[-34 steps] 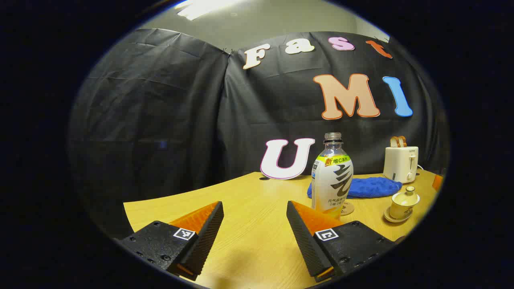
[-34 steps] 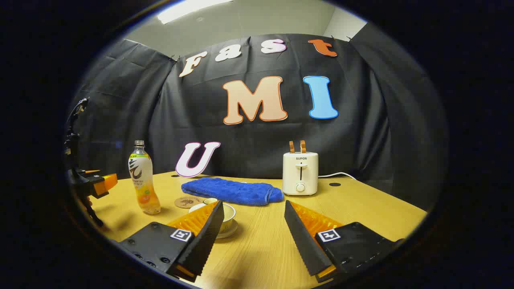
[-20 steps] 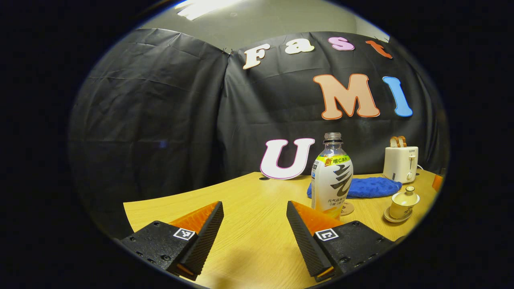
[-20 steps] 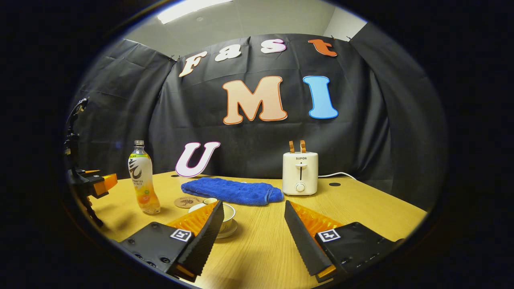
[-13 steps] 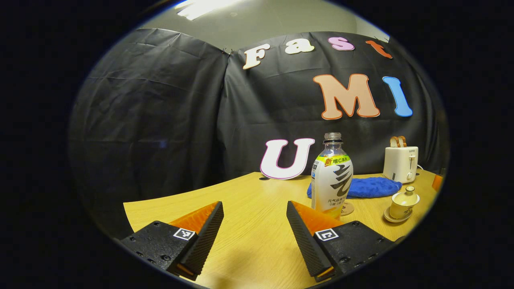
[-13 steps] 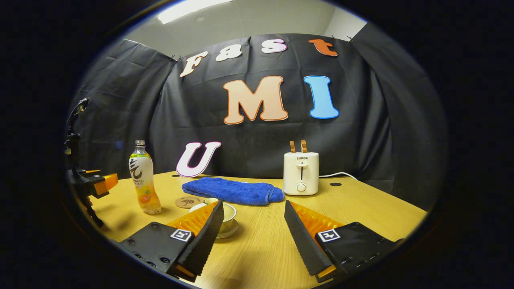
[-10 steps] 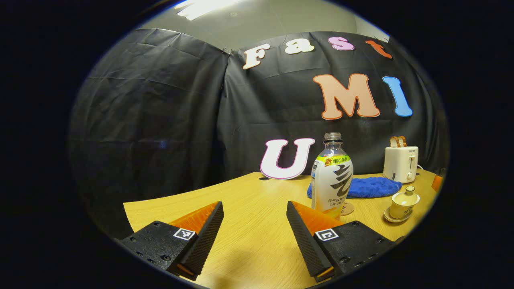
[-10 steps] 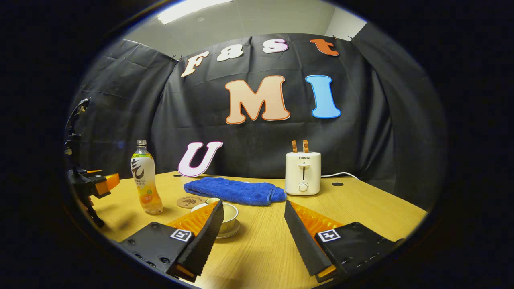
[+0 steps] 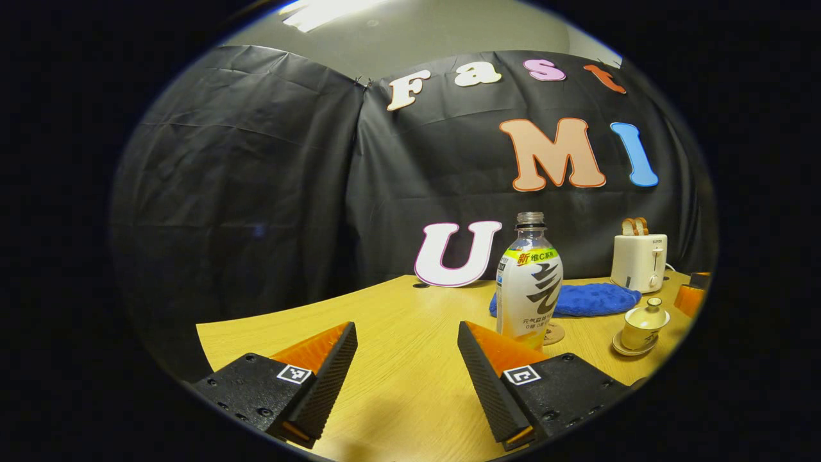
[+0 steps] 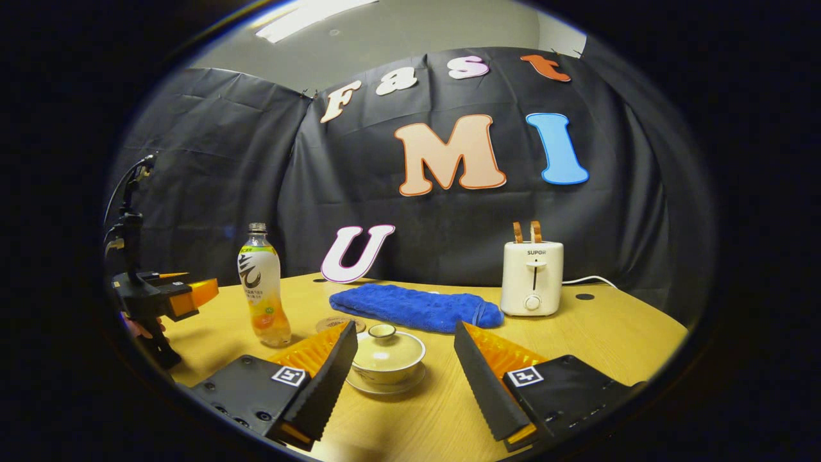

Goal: Open the teacup lid with one hand, grasp the water bottle and pour water into the teacup with the other hand; after pouring, place the water bottle on the coaster and then close the teacup lid.

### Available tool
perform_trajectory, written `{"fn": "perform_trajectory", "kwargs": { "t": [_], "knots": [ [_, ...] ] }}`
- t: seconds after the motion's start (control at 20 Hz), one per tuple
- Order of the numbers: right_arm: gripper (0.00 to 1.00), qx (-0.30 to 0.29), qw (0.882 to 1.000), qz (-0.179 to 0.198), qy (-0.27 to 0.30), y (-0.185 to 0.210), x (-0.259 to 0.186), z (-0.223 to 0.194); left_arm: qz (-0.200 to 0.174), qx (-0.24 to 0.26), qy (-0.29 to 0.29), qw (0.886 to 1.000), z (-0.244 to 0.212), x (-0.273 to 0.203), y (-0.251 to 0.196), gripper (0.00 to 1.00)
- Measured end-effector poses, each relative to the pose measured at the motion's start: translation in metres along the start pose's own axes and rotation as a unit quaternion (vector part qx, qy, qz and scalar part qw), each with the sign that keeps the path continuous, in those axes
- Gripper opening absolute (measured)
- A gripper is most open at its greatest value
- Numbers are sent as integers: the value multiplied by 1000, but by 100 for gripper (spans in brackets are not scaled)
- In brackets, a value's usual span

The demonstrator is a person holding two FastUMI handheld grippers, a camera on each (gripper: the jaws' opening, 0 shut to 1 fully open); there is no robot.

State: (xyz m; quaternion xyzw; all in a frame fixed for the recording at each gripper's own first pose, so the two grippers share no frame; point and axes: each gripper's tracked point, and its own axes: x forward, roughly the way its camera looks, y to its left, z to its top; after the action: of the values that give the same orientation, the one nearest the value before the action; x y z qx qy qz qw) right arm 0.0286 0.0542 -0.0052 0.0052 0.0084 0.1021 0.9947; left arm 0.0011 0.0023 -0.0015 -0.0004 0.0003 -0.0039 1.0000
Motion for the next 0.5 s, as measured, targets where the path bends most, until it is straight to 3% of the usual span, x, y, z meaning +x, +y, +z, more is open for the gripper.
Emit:
{"fn": "perform_trajectory", "kwargs": {
  "t": [0.3,0.35,0.5],
  "knots": [
    [94,0,1000,8,14,14,27,-5,-1,0,0,1000,-1,0,1,92],
    [100,0,1000,8,20,15,31,-6,-1,0,0,1000,0,0,0,92],
    [94,0,999,9,31,20,41,-10,-1,0,1,1000,0,-1,0,92]
  ]
}}
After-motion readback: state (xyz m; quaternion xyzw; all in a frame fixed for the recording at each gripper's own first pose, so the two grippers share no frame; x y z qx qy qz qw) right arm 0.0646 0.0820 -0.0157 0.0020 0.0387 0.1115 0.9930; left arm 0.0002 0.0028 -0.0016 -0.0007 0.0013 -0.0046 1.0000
